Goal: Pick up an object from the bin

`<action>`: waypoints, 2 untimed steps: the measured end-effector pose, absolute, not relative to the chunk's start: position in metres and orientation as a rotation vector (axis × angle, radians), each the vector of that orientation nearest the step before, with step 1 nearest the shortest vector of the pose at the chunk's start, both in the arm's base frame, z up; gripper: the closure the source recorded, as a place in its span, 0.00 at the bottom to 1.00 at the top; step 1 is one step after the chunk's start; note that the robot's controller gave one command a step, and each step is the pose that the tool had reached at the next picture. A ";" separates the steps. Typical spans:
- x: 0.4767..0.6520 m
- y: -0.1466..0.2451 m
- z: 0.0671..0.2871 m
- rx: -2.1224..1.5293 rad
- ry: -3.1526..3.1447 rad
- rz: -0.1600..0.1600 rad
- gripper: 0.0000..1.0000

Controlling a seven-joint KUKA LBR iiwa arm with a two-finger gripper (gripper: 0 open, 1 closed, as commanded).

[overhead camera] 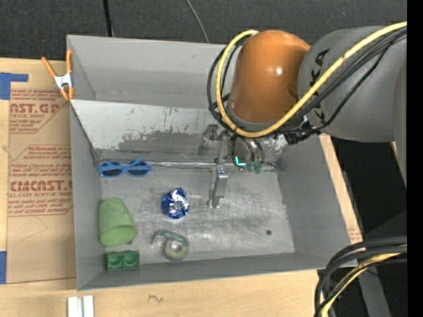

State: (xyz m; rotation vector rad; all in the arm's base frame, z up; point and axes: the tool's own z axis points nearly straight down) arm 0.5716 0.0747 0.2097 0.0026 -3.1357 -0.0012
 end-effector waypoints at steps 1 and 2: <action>0.544 0.115 0.070 0.274 -3.136 0.000 0.00; 0.547 0.114 0.079 0.270 -3.134 -0.001 1.00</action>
Offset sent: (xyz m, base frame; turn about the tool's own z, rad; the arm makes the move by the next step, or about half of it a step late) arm -0.0290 0.0392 -0.1397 -0.1708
